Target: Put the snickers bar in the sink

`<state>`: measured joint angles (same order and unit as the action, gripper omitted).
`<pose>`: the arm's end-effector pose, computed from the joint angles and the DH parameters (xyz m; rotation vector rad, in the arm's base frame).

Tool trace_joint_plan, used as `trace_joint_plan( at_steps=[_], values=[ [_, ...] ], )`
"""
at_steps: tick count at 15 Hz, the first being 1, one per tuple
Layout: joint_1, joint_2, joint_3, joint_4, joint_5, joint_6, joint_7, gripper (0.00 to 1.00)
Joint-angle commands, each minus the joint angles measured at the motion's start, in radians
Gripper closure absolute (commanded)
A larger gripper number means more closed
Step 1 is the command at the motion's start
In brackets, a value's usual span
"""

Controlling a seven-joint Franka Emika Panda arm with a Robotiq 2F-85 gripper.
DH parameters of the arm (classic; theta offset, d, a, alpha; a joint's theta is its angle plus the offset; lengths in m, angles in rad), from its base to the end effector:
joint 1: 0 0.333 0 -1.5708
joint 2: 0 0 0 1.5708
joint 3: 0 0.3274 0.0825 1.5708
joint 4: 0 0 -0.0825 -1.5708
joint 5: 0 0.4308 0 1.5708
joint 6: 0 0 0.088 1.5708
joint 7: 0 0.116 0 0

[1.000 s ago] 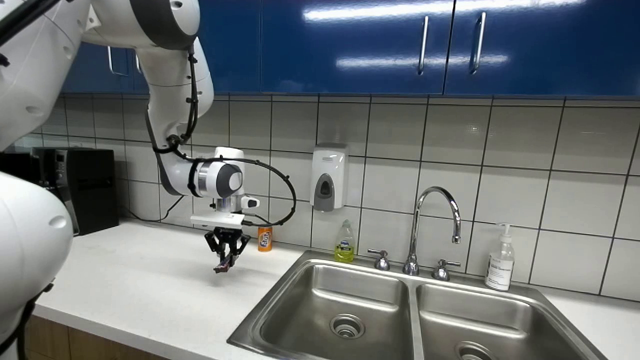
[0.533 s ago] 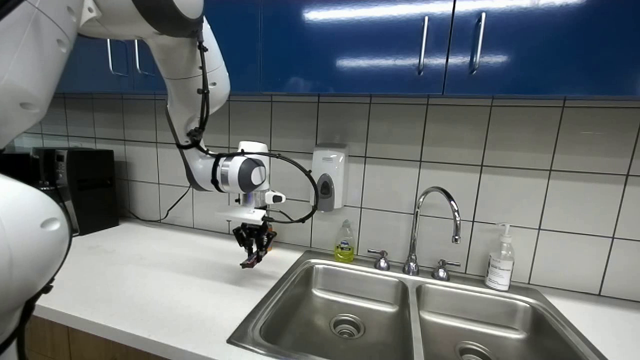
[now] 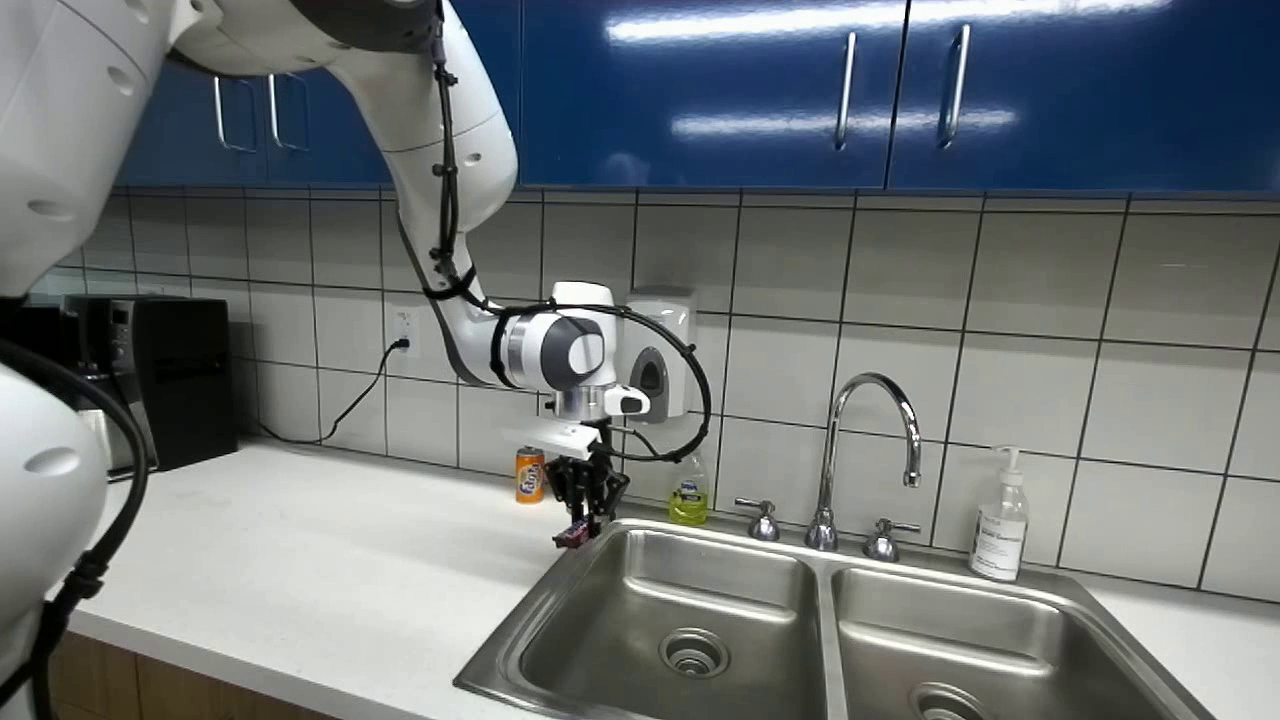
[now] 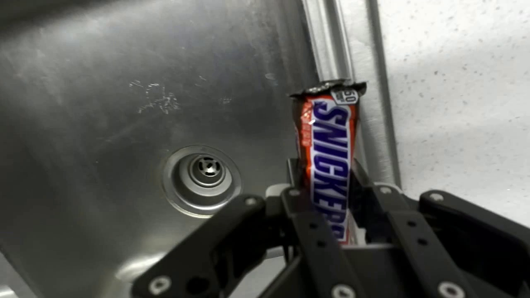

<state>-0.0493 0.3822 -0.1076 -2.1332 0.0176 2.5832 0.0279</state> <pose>0.6062 -0.0969 0.1969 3.0914 -0.2950 0.1058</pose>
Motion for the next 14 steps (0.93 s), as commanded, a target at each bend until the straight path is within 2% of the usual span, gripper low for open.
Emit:
trace_joint_plan(
  at_steps=[1,5,14],
  values=[
    [-0.045,-0.001,-0.018,0.000,0.024,-0.017,0.035,0.93],
    [-0.081,0.052,-0.039,0.021,0.046,-0.014,0.049,0.93],
    [-0.141,0.254,-0.038,0.098,0.093,0.025,0.047,0.93]
  ],
)
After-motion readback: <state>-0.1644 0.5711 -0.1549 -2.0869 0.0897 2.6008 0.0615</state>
